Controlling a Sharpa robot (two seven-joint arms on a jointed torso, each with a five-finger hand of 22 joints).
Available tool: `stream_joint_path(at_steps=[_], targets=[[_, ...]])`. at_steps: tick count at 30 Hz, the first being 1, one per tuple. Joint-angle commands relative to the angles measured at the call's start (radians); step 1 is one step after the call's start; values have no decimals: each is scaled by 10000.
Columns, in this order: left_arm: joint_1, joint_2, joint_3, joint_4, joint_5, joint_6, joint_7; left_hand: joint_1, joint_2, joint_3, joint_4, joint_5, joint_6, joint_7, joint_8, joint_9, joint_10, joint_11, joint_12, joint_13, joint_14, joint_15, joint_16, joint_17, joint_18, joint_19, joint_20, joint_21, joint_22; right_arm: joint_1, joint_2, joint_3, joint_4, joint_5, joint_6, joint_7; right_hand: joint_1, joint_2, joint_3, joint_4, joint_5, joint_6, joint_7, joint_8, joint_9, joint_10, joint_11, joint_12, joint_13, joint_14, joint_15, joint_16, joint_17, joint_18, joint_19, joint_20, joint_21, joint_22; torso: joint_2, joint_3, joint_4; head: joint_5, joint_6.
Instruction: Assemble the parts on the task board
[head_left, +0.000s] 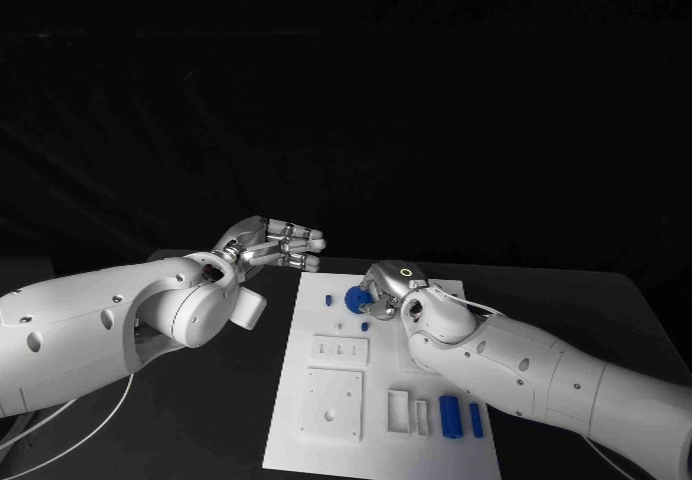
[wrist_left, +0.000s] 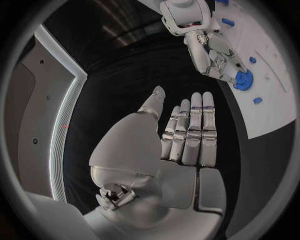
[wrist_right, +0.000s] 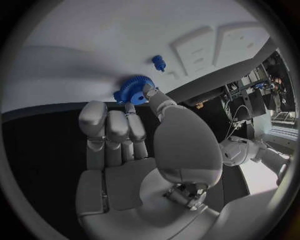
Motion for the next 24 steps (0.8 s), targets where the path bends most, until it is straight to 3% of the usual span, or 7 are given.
stream_joint_path(at_steps=[1, 11, 13, 15, 17, 18, 24], targets=[[14, 25, 6, 9, -66, 176, 32, 34, 8, 42, 30, -18, -89, -13, -35, 13, -73, -7, -10, -2, 43, 10, 11, 13, -18, -56, 47, 35, 11, -5, 21, -1, -22, -106, -77, -82, 38, 9, 72, -8, -59, -52, -4, 15, 10, -28, 41, -44, -12, -39, -60, -66, -17, -168, 332, -51, -59, 1052, -1, -6, 2, -3, 3], [14, 40, 6, 8, -71, 188, 19, 34, 8, 42, 30, -18, -89, -13, -35, 13, -73, -7, -10, -2, 43, 10, 11, 13, -18, -56, 47, 35, 11, -5, 142, -2, -143, 84, -50, 7, -95, -47, -250, 188, -190, -631, 146, 15, -30, -86, 138, -159, -113, -47, -18, -148, -75, -130, 337, -12, -171, 1036, 3, -15, 12, 12, -5], [15, 44, 6, 6, -73, 187, 17, 40, -12, 52, 49, -17, -135, -9, -40, 10, -75, -4, -10, -2, 40, 12, 11, 13, -18, -59, 48, 35, 5, -5, 163, -2, -170, 202, -29, 40, -493, -41, -490, 612, -187, -872, 183, 6, -46, -110, 170, -221, -164, -59, -5, -188, -105, -119, 334, -2, -233, 1022, -1, -18, 11, 14, -4], [15, 51, 7, 3, -74, 184, 17, 20, -12, 48, 68, -17, -164, -6, -43, 8, -74, -4, -9, -1, 40, 14, 11, 13, -18, -59, 49, 35, 4, -5, 178, -2, -189, 376, 39, 73, -800, -116, -560, 1369, -316, -996, 164, 35, -32, -127, 183, -238, -202, -56, -27, -204, -113, -98, 355, 19, -271, 1020, -4, -24, 8, 8, -12], [15, 61, 7, 1, -74, 190, 17, -24, -1, 38, 102, -18, -161, -7, -41, 9, -71, -4, -9, -1, 40, 16, 11, 13, -20, -57, 52, 35, 4, -5, 175, -3, -190, 531, 100, 98, -1155, -17, -385, 1817, -902, -1029, 191, 10, -44, -142, 165, -260, -224, -59, -2, -221, -122, -96, 353, 6, -299, 1018, -3, -31, 17, -9, -5], [15, 64, 7, 1, -74, 192, 16, -24, -1, 38, 102, -18, -161, -7, -41, 9, -71, -4, -9, -1, 40, 16, 11, 13, -20, -57, 52, 35, 4, -5, 172, -3, -189, 583, 120, 106, -1320, -97, -179, 1974, -929, -1051, 180, 15, -41, -146, 159, -271, -230, -63, -24, -217, -109, -100, 357, -17, -303, 1019, 1, -33, 23, -17, -2], [17, 88, 8, -13, -69, 216, 9, -121, 22, 17, 197, -18, -218, -4, -44, 6, -80, 0, -9, 0, 43, 21, 12, 15, -20, -55, 57, 29, -3, -4, 160, -4, -221, 879, 325, 172, -1640, -188, 87, 2218, -933, -1108, 193, 22, -38, -156, 153, -288, -237, -63, -21, -228, -92, -113, 365, -26, -327, 1018, -1, -36, 37, 10, -38]])
